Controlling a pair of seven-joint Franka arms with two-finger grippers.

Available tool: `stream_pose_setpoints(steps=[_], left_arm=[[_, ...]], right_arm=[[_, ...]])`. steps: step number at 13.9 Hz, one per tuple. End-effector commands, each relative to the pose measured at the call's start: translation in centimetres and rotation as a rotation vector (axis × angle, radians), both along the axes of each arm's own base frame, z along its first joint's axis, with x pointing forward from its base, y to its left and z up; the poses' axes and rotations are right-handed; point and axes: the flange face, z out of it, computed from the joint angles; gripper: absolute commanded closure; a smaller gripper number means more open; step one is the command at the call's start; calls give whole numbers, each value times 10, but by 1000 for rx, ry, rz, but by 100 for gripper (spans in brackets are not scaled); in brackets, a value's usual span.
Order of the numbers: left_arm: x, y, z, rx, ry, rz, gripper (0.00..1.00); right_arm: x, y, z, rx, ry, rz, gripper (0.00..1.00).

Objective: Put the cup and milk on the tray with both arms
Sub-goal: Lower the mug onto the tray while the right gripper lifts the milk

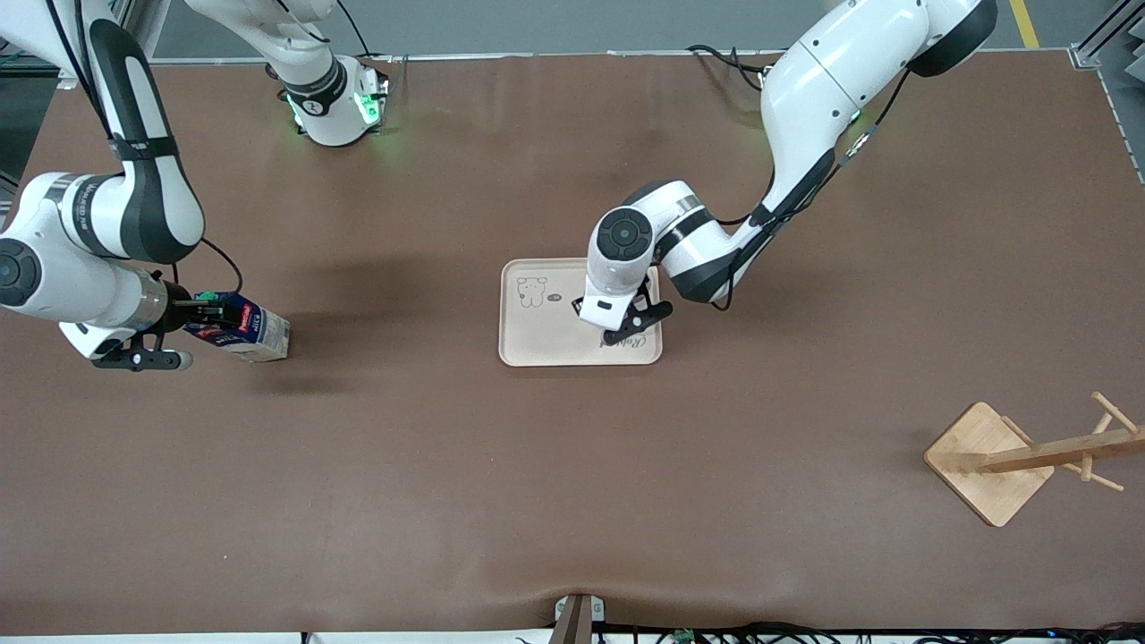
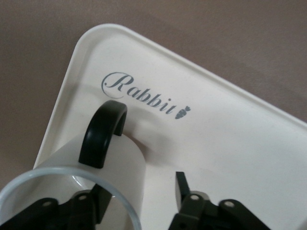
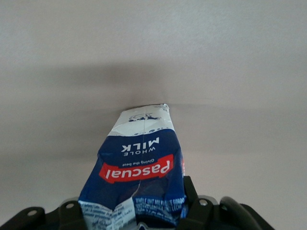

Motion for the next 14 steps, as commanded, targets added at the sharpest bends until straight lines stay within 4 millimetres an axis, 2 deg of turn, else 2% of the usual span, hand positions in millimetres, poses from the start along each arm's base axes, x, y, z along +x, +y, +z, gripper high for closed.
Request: stream_pose_setpoints(steps=[1, 3, 4, 7, 8, 9, 11, 14], left_arm=[[11, -3, 41, 32, -60, 2, 0], [30, -3, 74, 45, -73, 24, 0], [37, -1, 100, 52, -93, 31, 0], [53, 18, 164, 55, -158, 44, 0], [60, 32, 183, 54, -177, 46, 0], [68, 50, 199, 64, -188, 46, 0], [78, 82, 230, 102, -201, 5, 0], [86, 136, 276, 146, -193, -110, 0]], right_arm=[[11, 31, 51, -1, 21, 59, 100], [19, 58, 81, 7, 31, 89, 100], [22, 74, 89, 9, 23, 112, 100], [24, 134, 115, 21, -1, 173, 100], [23, 160, 124, 21, -11, 120, 100], [20, 195, 127, 53, -9, 51, 100], [16, 254, 125, 70, 1, -36, 100], [8, 320, 126, 52, -6, -124, 100]])
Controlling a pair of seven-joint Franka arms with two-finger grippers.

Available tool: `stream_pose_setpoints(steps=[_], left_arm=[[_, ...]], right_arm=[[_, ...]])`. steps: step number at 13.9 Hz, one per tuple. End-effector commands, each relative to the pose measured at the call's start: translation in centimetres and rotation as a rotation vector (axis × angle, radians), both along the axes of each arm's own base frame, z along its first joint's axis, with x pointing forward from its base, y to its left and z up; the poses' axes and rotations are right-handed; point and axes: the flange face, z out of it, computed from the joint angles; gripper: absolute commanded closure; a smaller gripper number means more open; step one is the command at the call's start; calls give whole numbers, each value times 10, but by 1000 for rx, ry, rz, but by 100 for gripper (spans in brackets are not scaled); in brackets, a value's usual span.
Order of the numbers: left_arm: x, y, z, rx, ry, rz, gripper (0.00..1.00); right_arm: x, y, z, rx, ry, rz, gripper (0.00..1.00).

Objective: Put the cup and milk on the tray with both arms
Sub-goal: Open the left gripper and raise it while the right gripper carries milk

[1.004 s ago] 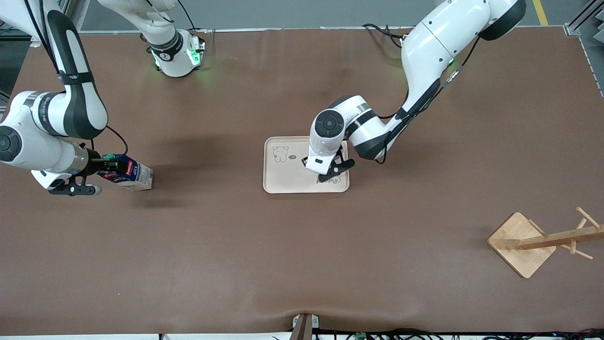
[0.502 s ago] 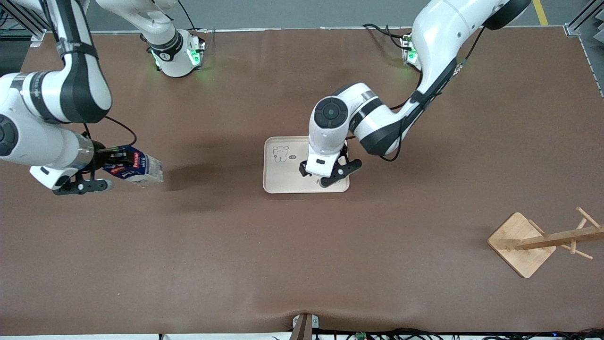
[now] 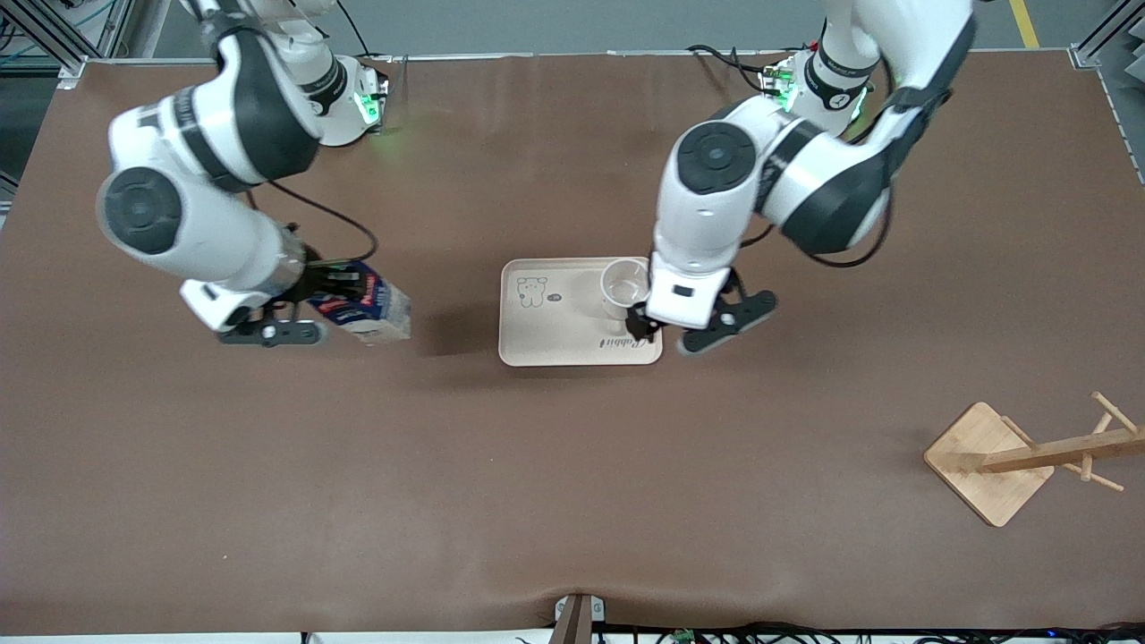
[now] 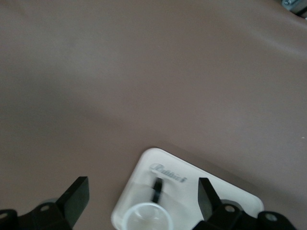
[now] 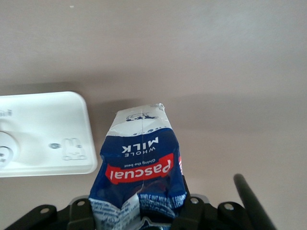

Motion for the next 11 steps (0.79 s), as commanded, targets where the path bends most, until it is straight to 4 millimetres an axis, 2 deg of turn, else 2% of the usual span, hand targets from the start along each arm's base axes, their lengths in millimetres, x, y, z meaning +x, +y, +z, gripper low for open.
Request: stream_pose_setpoints(steps=[1, 2, 4, 6, 8, 9, 11], left_arm=[[1, 49, 44, 39, 19, -81, 0], [7, 75, 53, 36, 42, -110, 0], [14, 107, 81, 1, 49, -171, 0], [20, 148, 103, 14, 53, -146, 0], [24, 185, 110, 31, 84, -194, 0], [24, 206, 120, 40, 92, -228, 0], [22, 230, 130, 52, 121, -278, 0]], right_arm=[[5, 50, 2, 7, 12, -83, 100], [8, 63, 4, 16, 9, -91, 100], [6, 97, -3, 52, 38, -111, 100], [7, 135, -11, 68, 51, -142, 100], [3, 166, -25, 72, 64, -112, 100], [0, 178, -38, 67, 73, -96, 100], [-15, 213, -63, 14, 62, -21, 100]])
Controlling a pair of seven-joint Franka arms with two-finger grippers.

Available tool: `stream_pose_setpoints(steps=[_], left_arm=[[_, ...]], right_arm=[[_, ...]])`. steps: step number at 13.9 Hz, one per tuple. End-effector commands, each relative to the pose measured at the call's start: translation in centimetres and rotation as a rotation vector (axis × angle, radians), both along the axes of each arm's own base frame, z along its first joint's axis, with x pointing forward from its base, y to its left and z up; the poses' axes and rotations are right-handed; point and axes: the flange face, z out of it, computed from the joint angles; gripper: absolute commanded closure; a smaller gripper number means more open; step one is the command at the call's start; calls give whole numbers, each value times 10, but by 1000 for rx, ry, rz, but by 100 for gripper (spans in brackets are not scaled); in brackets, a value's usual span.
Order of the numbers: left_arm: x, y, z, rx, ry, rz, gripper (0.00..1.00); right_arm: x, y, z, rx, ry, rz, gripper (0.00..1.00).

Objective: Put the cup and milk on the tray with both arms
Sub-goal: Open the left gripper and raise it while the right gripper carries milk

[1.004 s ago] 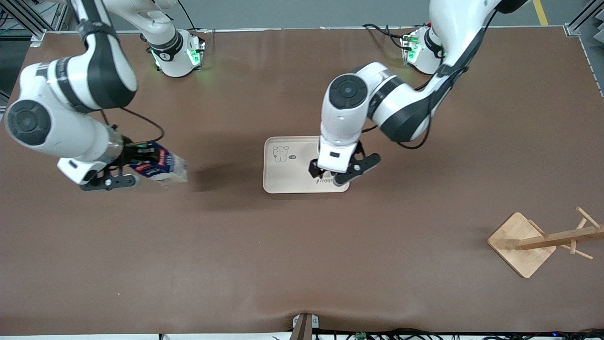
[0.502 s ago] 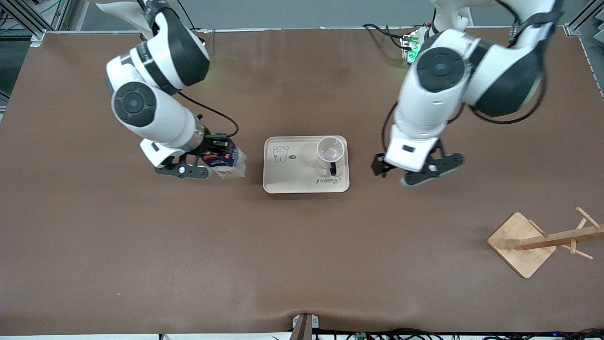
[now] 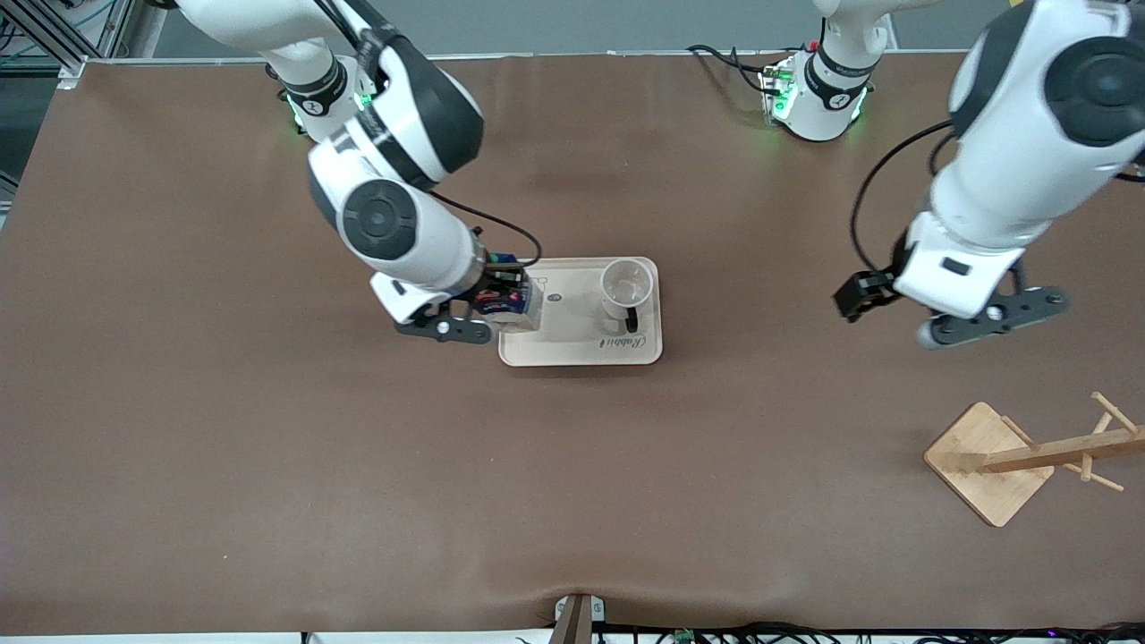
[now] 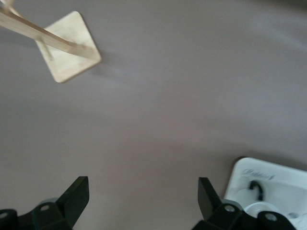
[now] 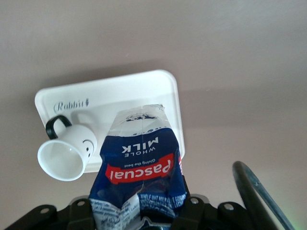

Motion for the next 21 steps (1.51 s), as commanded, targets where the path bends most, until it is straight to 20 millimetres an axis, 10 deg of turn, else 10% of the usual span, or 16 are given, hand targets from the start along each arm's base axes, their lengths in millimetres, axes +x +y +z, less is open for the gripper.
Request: stream_pose_setpoints(steps=[1, 10, 21], left_arm=[[-8, 22, 19, 3, 31, -69, 0], [-53, 99, 79, -12, 26, -231, 0], [-70, 91, 79, -31, 25, -184, 0]], right_arm=[[-5, 36, -21, -60, -19, 51, 100], [-15, 48, -46, -134, -11, -6, 100], [-16, 55, -77, -131, -40, 1, 100]])
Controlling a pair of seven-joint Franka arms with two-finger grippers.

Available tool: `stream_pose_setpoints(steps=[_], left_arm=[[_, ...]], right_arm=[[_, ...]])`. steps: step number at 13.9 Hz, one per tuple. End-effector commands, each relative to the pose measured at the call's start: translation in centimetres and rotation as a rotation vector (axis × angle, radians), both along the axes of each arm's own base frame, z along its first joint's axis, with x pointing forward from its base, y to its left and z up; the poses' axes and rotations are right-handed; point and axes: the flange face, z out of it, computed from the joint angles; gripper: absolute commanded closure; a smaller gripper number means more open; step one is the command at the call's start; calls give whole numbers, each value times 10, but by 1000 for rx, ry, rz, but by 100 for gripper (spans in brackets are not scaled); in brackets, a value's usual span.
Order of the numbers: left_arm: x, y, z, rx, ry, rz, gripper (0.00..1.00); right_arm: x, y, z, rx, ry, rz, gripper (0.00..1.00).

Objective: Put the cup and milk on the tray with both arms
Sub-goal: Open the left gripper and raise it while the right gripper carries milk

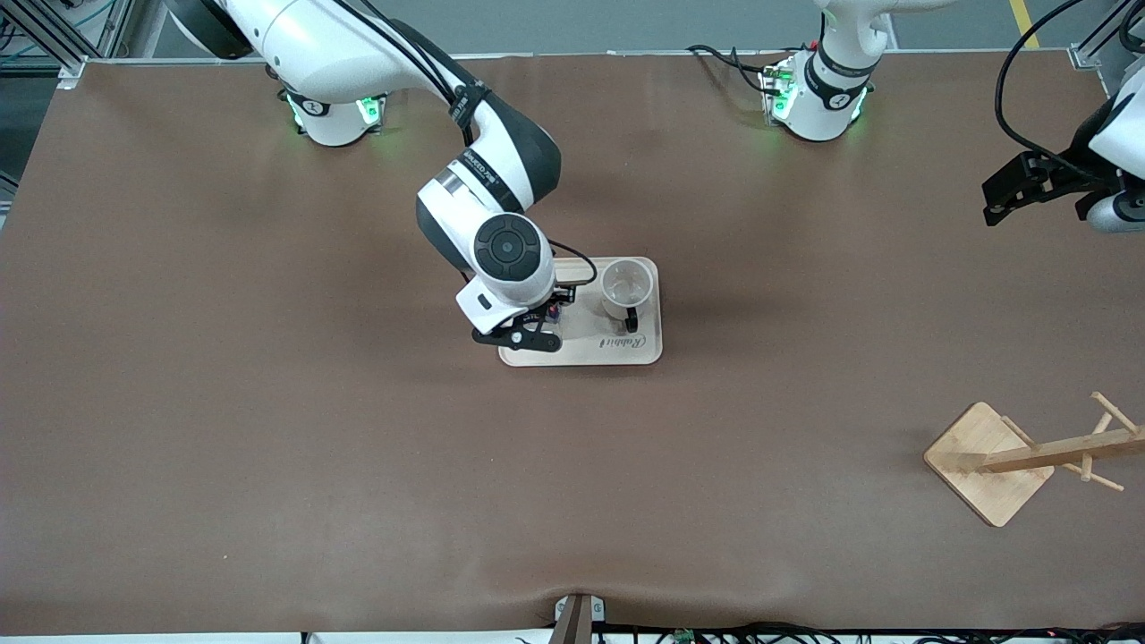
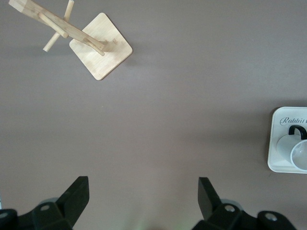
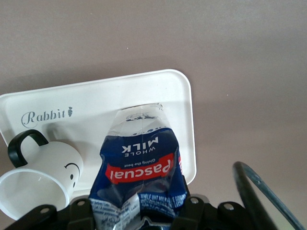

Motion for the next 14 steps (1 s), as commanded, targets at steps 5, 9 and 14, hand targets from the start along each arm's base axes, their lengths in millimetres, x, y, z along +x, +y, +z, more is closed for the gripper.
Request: stream_pose_setpoints(steps=[5, 9, 14], left_arm=[[-11, -8, 2, -56, 7, 0, 0], [-11, -7, -3, -55, 17, 1, 0], [-11, -8, -3, -55, 17, -1, 0]], right_arm=[[-3, 6, -4, -10, -15, -14, 50], [-3, 6, -11, -18, -14, -27, 21], [-3, 7, -12, -16, -17, -24, 0]])
